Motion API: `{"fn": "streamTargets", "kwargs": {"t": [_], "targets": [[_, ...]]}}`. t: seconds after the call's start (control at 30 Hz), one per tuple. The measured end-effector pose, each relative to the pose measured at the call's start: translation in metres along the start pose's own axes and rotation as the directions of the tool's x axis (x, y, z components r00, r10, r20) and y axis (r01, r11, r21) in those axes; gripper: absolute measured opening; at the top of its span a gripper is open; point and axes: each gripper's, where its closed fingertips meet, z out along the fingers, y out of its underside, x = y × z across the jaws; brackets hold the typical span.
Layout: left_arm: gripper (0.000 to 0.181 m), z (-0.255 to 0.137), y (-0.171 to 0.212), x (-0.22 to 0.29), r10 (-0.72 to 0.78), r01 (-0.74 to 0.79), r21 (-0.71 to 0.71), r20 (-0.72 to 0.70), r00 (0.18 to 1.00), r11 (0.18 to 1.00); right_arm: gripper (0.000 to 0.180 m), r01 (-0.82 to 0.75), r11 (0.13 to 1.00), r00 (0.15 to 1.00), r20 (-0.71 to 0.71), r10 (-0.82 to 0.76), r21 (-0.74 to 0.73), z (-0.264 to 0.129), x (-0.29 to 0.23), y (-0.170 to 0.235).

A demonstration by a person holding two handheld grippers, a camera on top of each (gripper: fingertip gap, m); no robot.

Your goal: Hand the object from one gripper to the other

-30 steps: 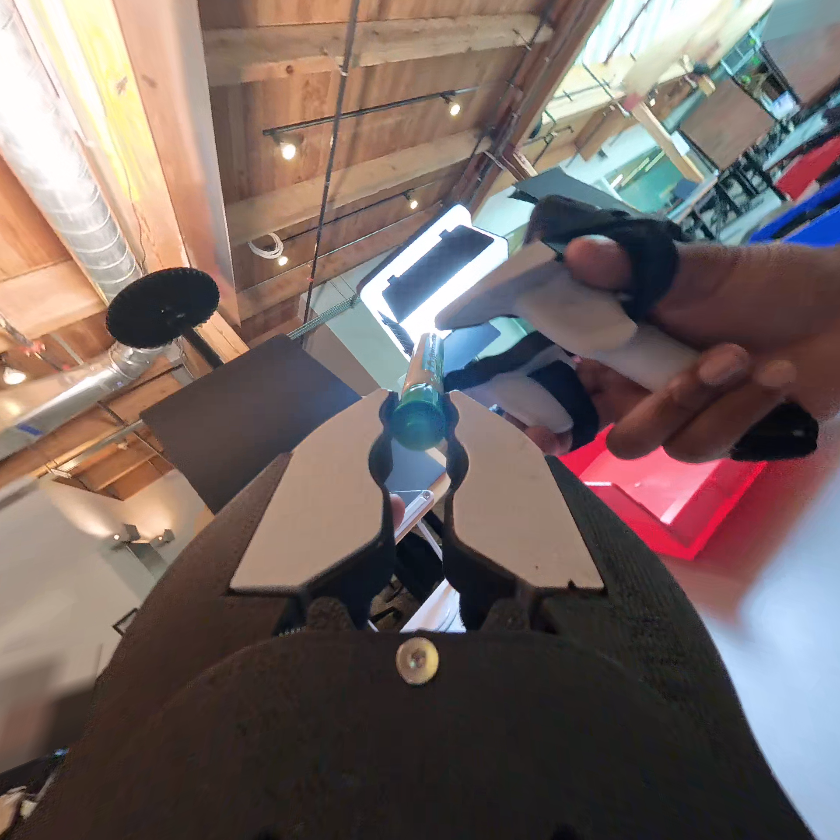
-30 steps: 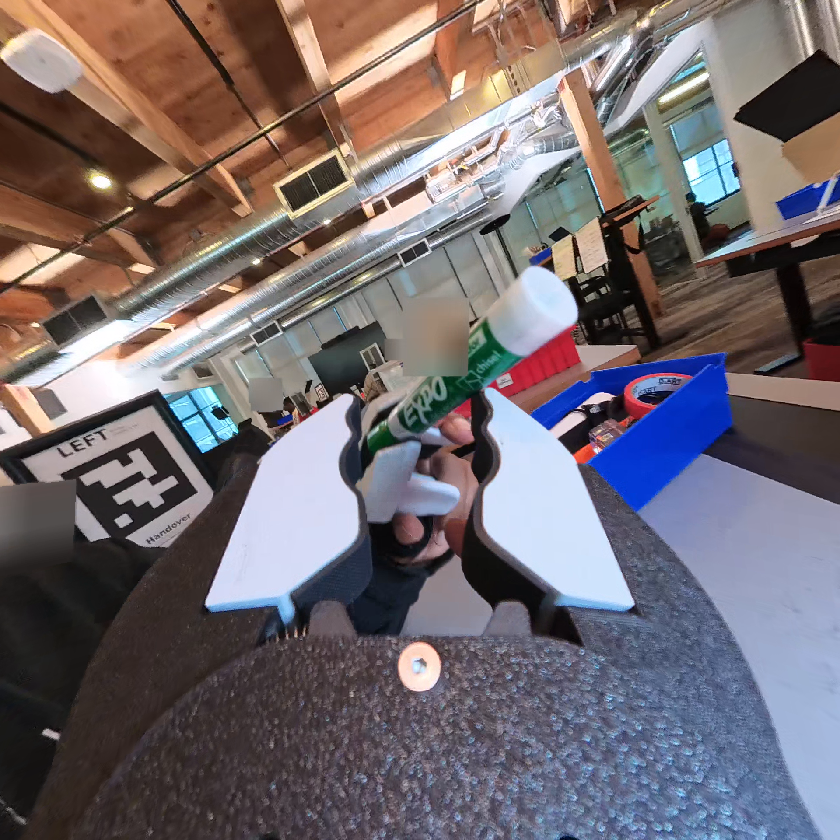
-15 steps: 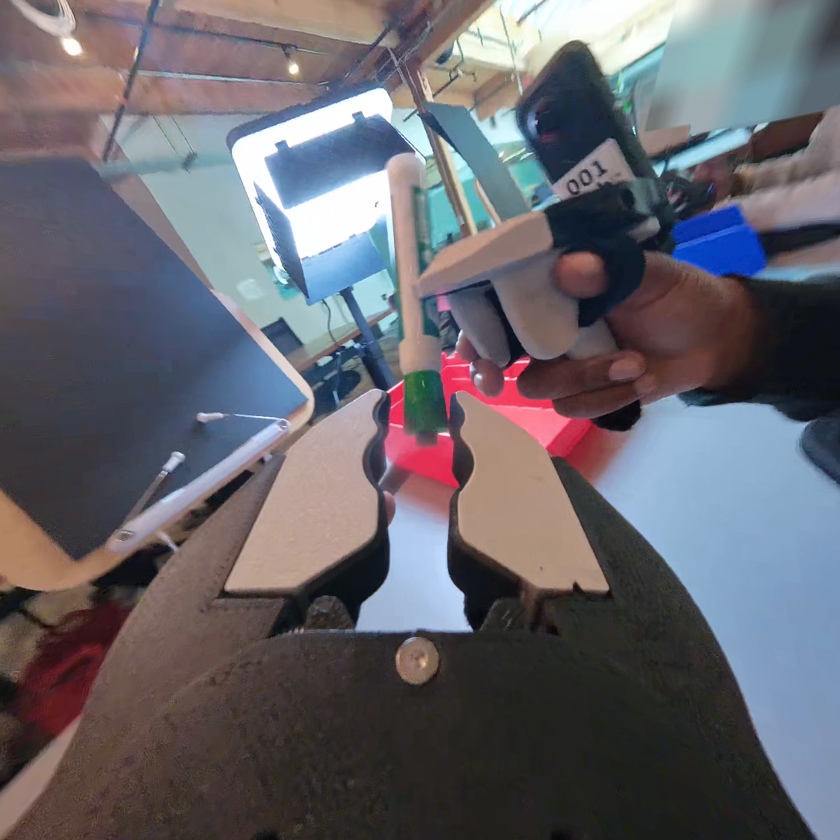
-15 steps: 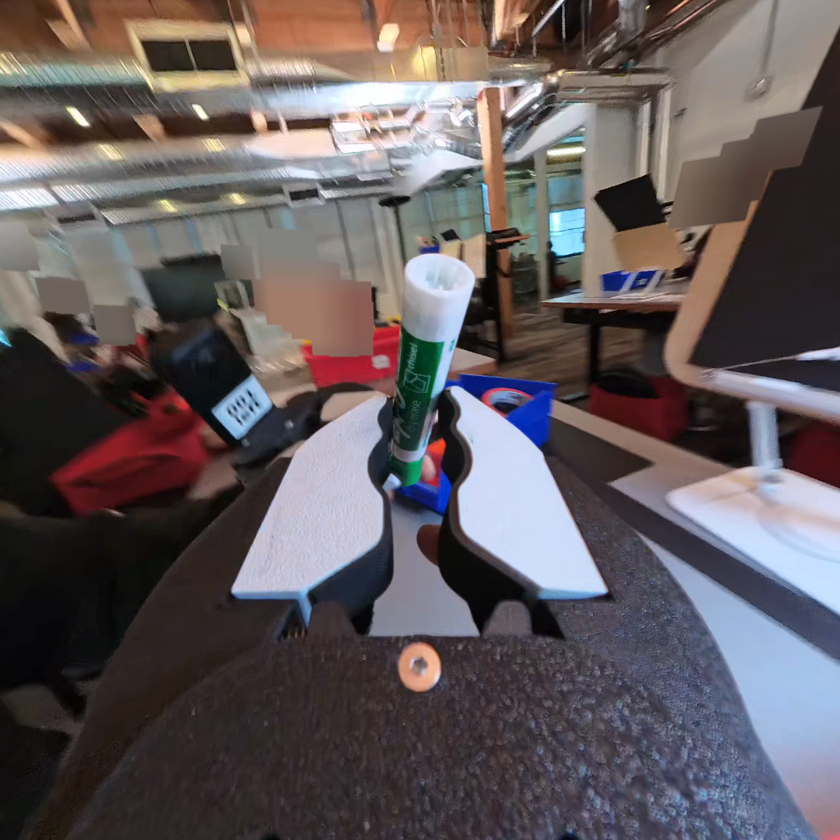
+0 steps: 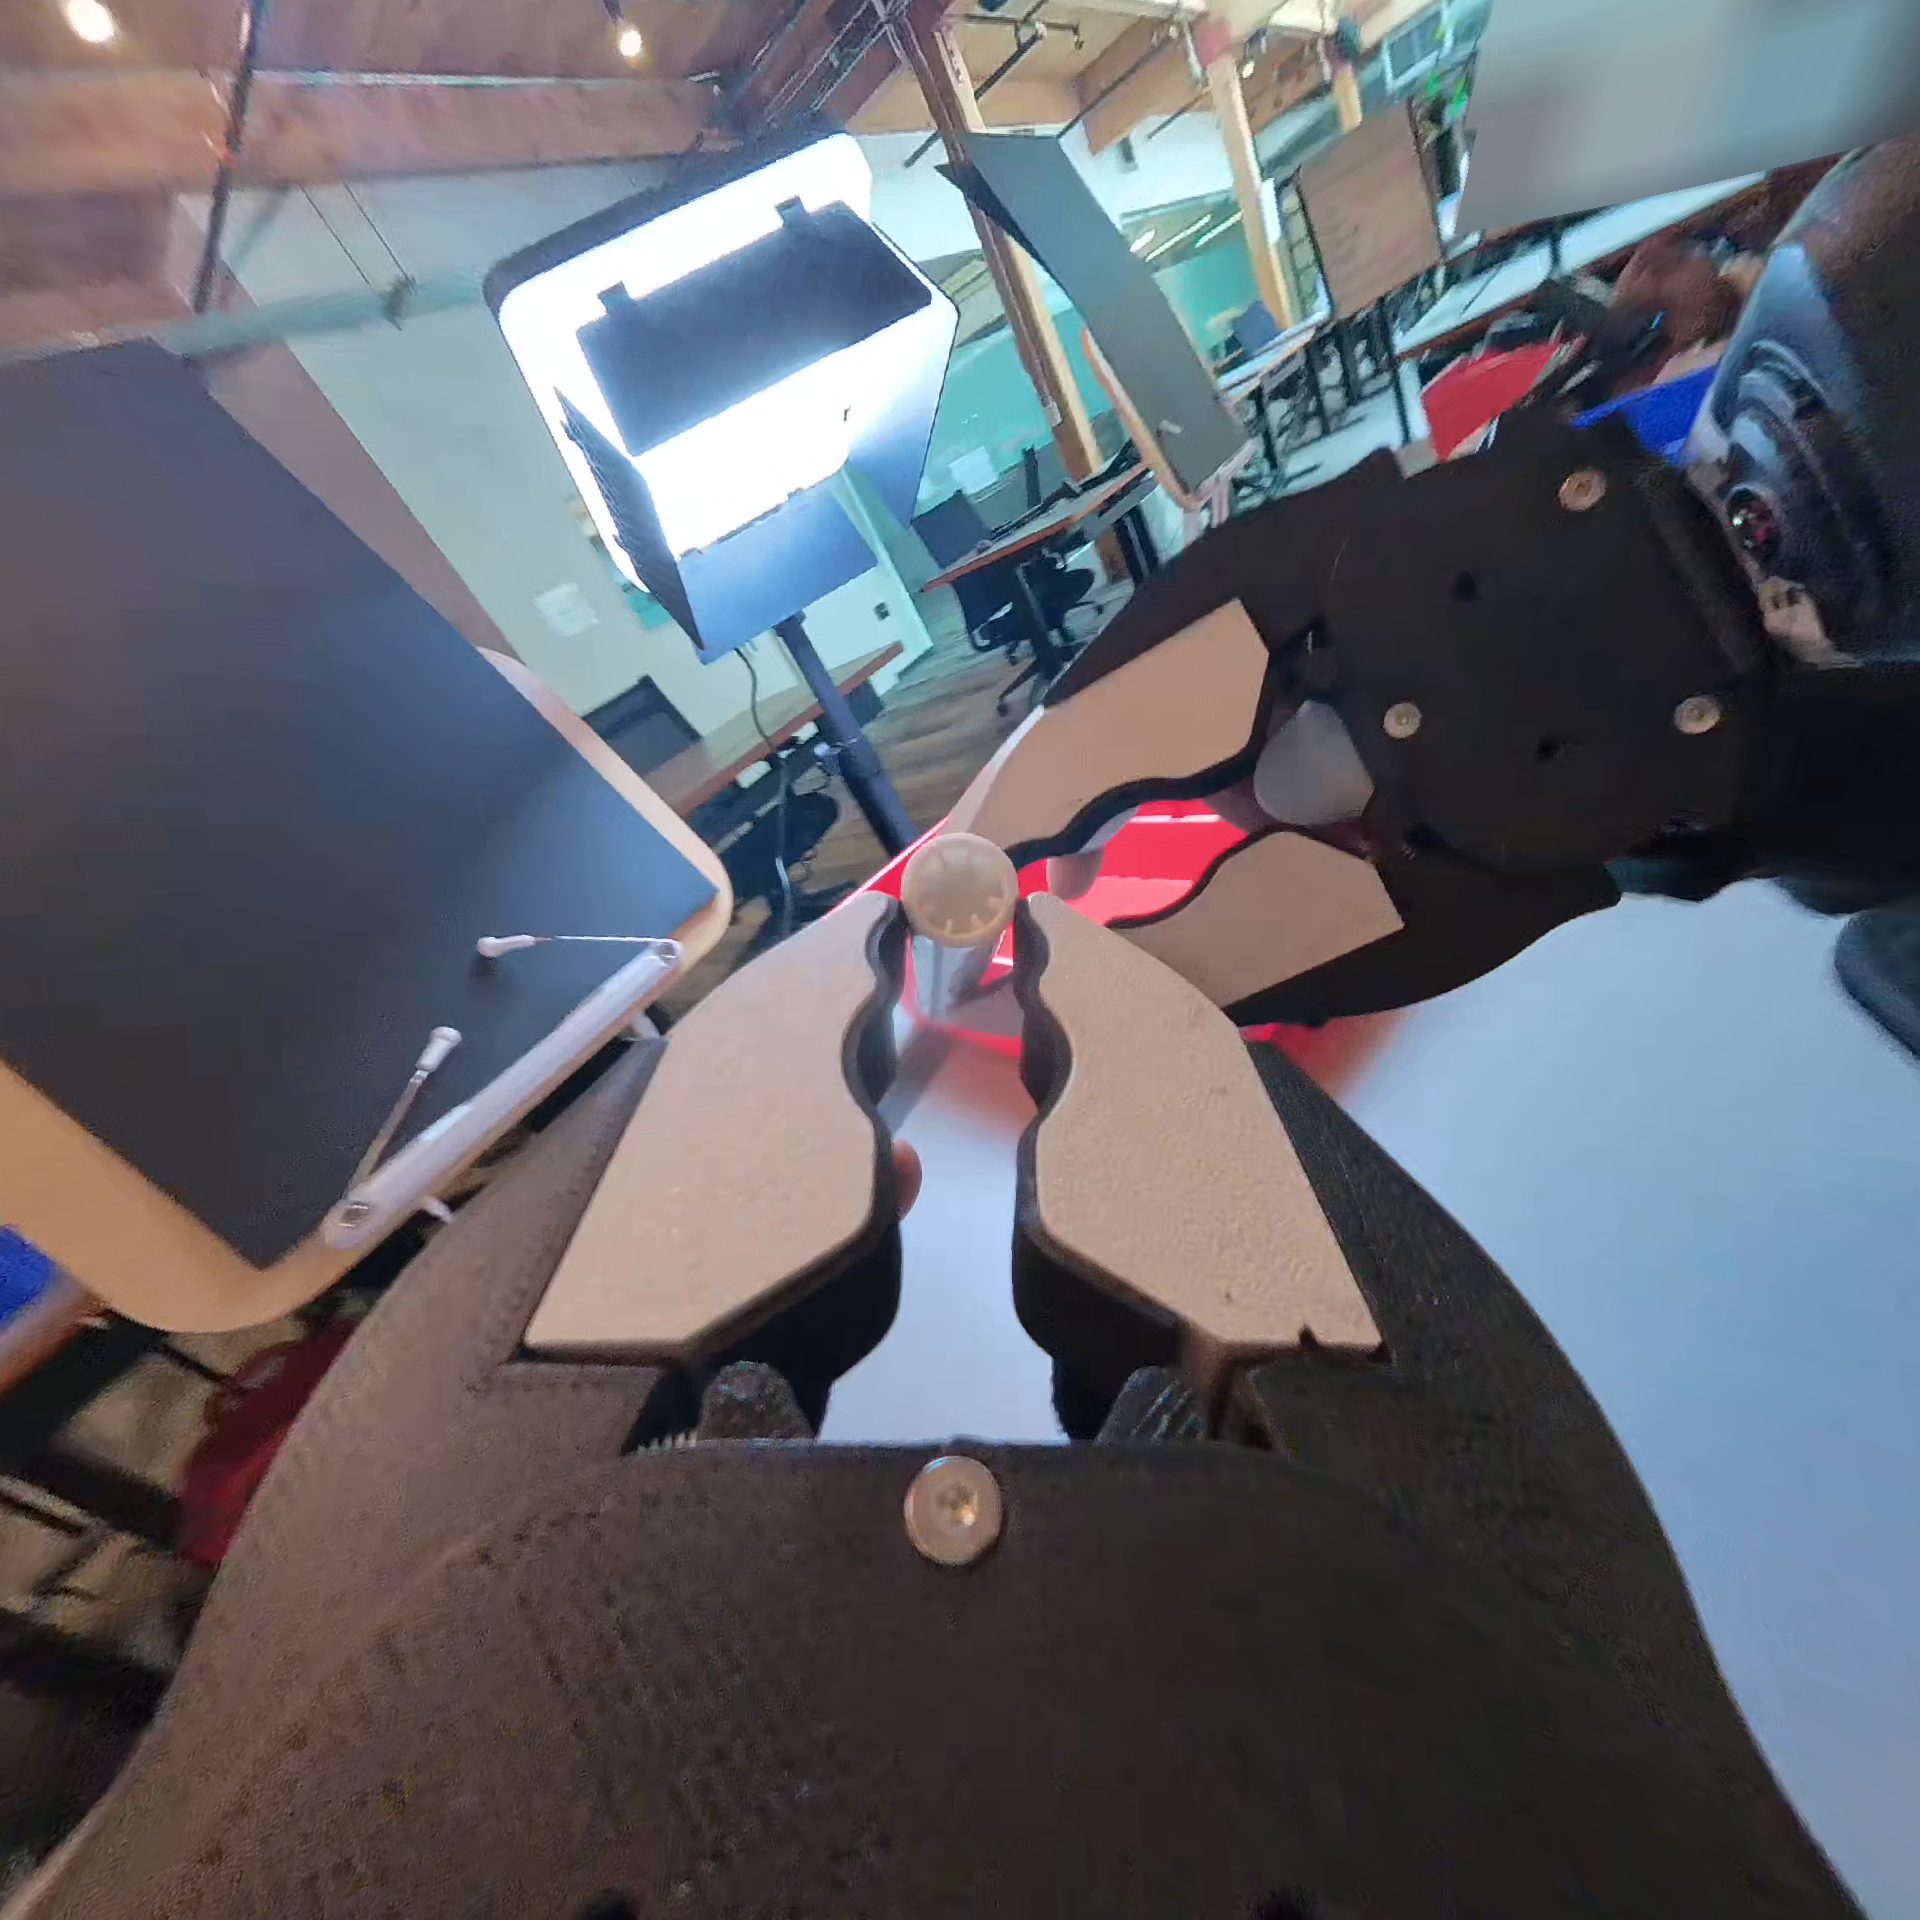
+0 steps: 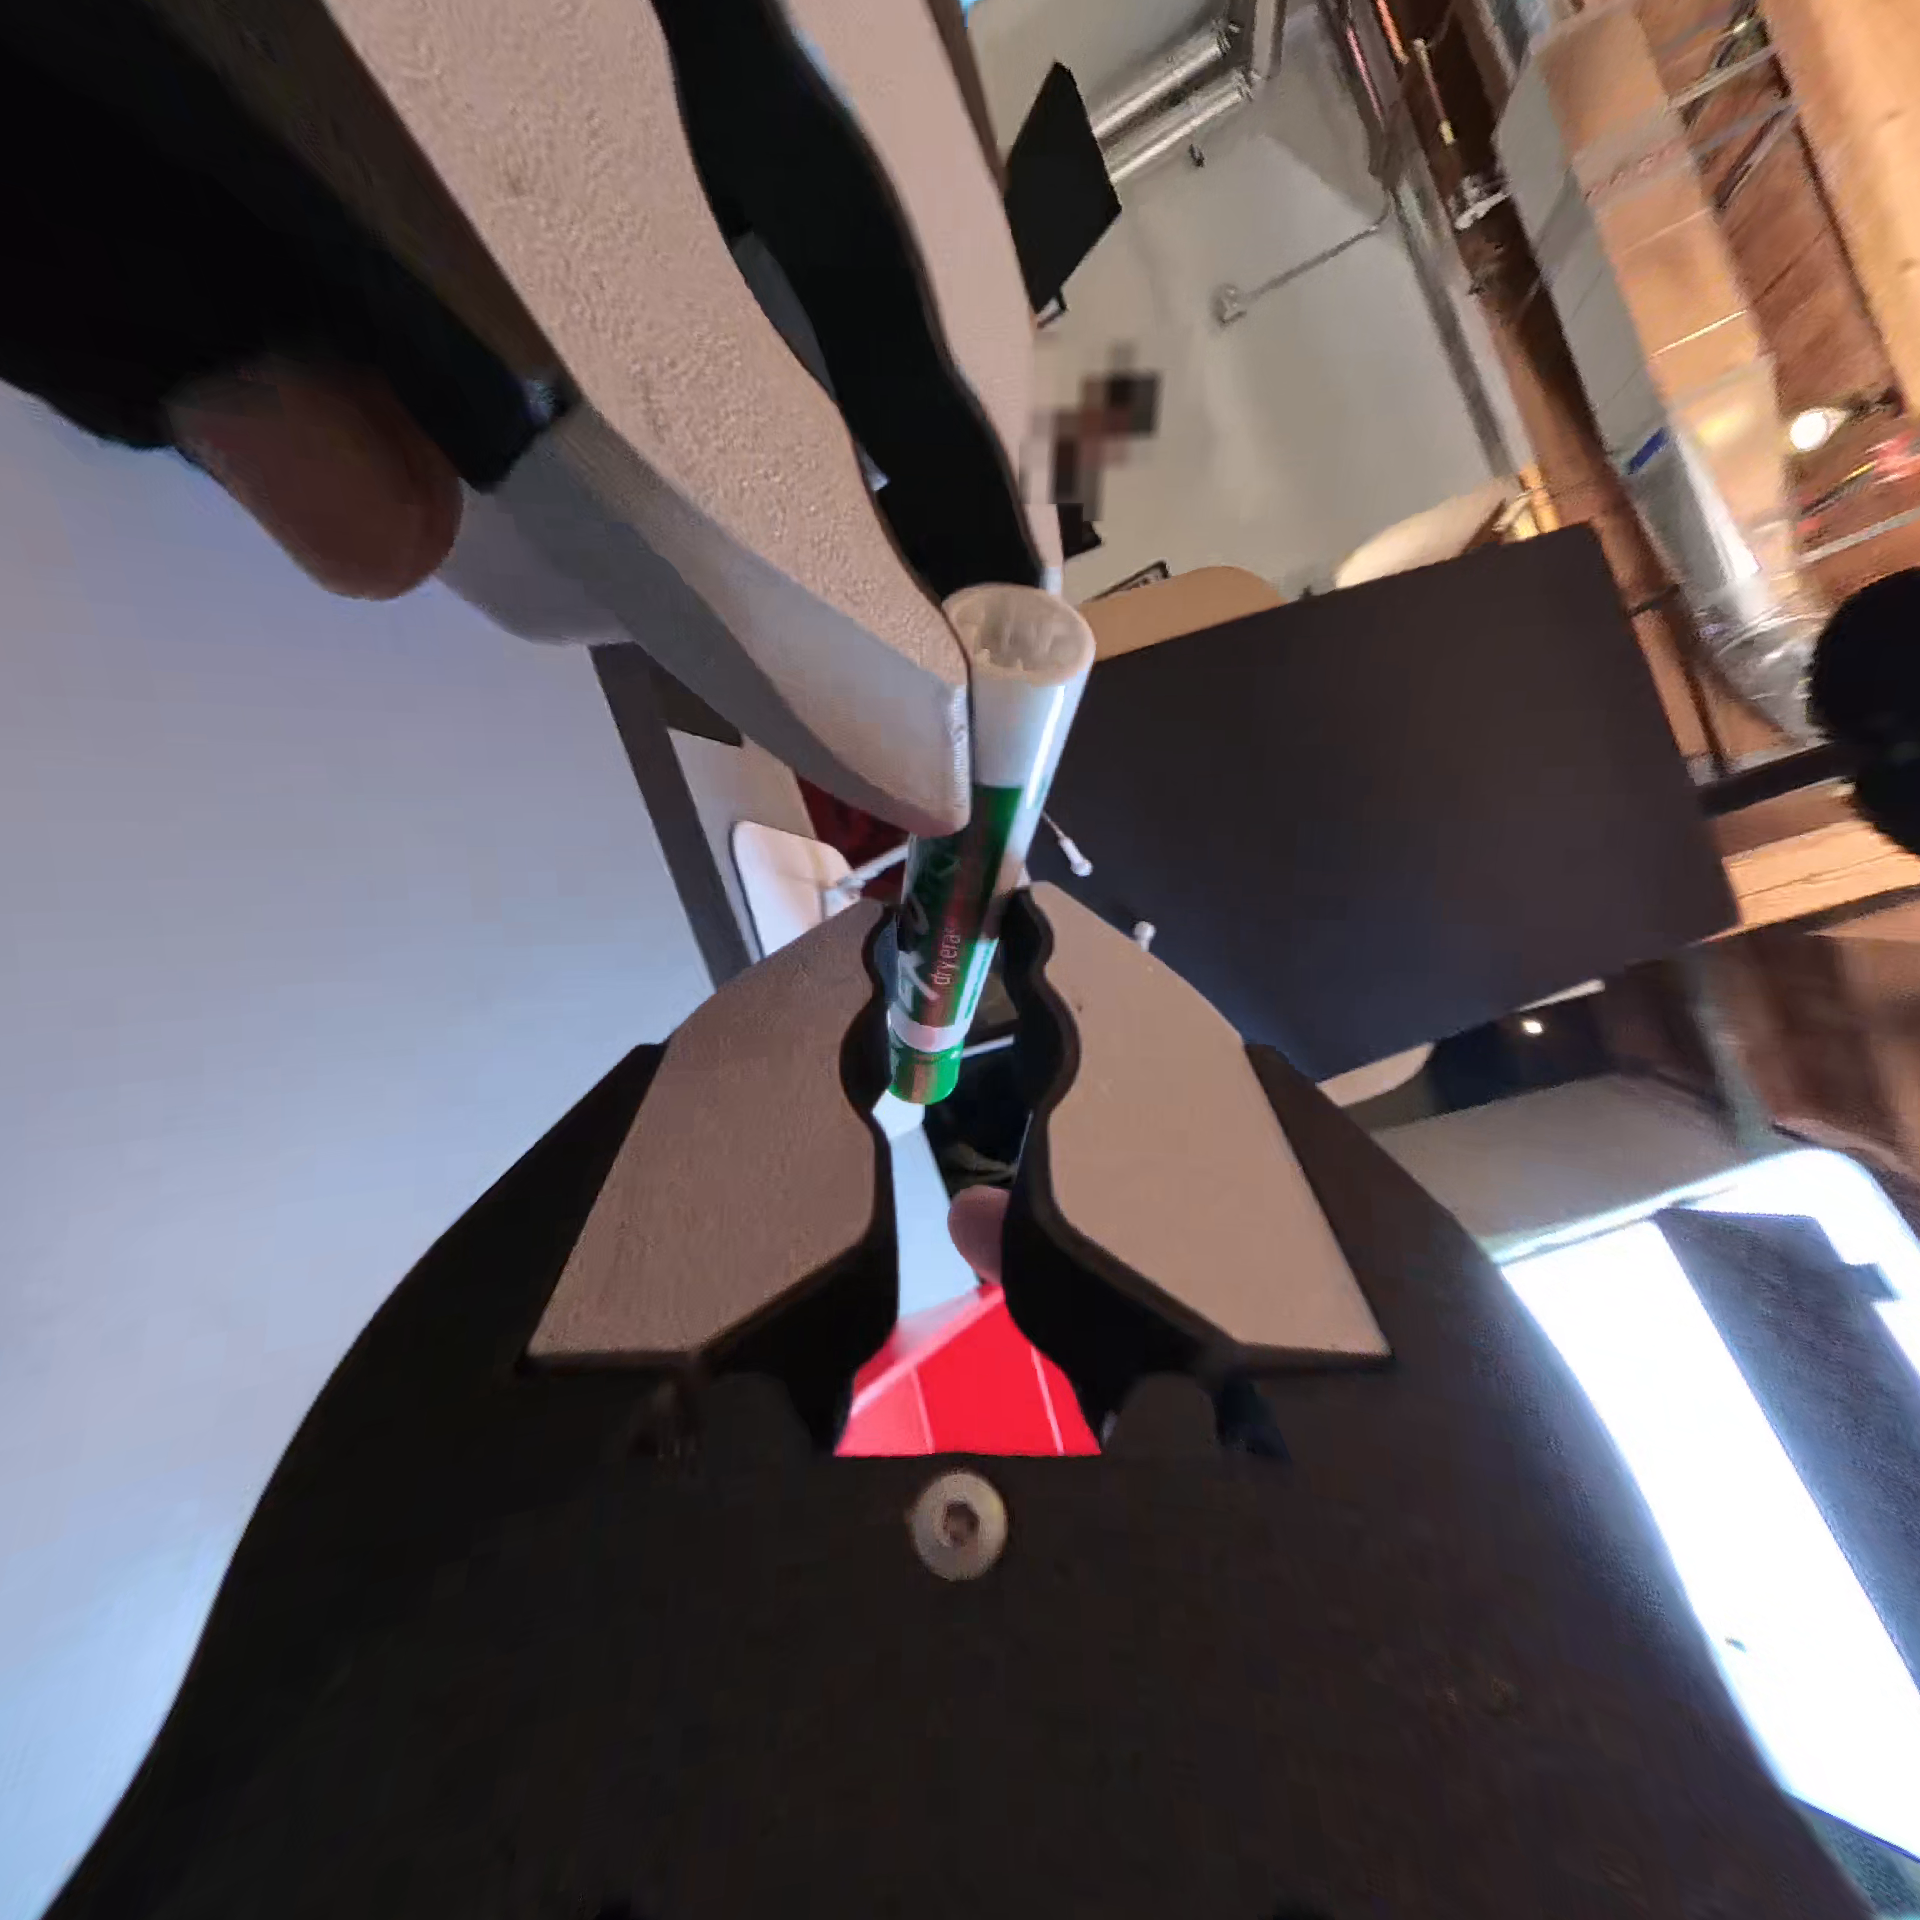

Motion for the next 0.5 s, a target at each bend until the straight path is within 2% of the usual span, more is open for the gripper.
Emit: {"fn": "streamTargets", "kwargs": {"t": [0.1, 0.17, 0.23, 0.3, 0.37, 0.5], "targets": [[0.019, -0.004, -0.008, -0.002, 0.010, -0.011, 0.039, 0.006, 1.000, 0.999, 0.019, -0.034, 0.998, 0.999, -0.015, 0.035, 0.056, -0.005, 0.007, -0.007], [0.019, -0.010, -0.019, -0.007, -0.092, 0.093, 0.117, -0.019, 0.996, 0.989, 0.019, -0.118, 0.983, 0.993, -0.013, 0.121, 0.138, -0.012, 0.016, -0.016], [0.019, -0.019, -0.029, -0.018, -0.236, 0.245, 0.192, -0.071, 0.969, 0.950, 0.022, -0.293, 0.929, 0.956, 0.071, 0.284, 0.227, -0.020, 0.025, -0.023], [0.019, -0.030, -0.038, -0.033, -0.360, 0.379, 0.267, -0.119, 0.925, 0.886, 0.032, -0.489, 0.819, 0.872, 0.184, 0.454, 0.300, -0.029, 0.040, -0.025], [0.019, -0.042, -0.048, -0.045, -0.475, 0.517, 0.338, -0.206, 0.856, 0.786, 0.041, -0.666, 0.662, 0.746, 0.312, 0.589, 0.344, -0.037, 0.054, -0.021], [0.019, -0.061, -0.066, -0.058, -0.609, 0.750, 0.424, -0.440, 0.660, 0.507, 0.048, -0.879, 0.360, 0.477, 0.564, 0.674, 0.313, -0.043, 0.058, -0.021]]}}
